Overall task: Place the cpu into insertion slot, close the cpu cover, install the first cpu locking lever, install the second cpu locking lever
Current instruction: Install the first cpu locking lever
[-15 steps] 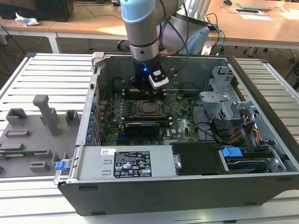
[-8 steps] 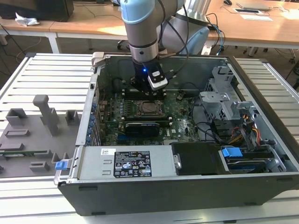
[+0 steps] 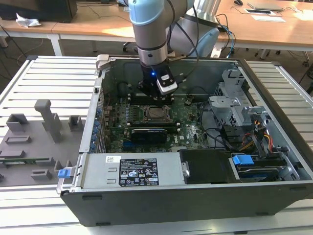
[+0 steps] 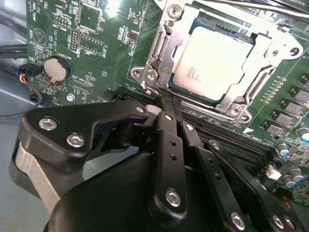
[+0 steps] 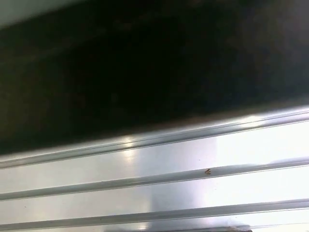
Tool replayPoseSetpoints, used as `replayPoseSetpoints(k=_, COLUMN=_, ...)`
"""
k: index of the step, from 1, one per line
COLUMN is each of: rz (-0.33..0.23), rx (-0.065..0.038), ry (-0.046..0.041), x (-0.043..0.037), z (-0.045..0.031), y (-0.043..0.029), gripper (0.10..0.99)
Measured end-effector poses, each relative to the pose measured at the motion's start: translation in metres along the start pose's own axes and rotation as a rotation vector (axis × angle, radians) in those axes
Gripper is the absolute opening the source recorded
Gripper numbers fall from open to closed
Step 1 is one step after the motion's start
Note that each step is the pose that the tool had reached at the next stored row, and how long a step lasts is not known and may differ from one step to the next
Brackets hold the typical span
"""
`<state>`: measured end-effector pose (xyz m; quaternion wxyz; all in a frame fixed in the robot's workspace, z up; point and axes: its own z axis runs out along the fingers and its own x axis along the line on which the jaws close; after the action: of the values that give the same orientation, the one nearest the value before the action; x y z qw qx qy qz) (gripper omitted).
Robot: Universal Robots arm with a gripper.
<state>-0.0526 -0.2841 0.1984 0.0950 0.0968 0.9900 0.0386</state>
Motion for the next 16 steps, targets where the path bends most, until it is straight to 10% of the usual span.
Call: replayPoseSetpoints(k=16, rz=0.001, rx=-0.005, ry=0.001, x=-0.001, z=-0.0042, y=0.0001, gripper=0.106)
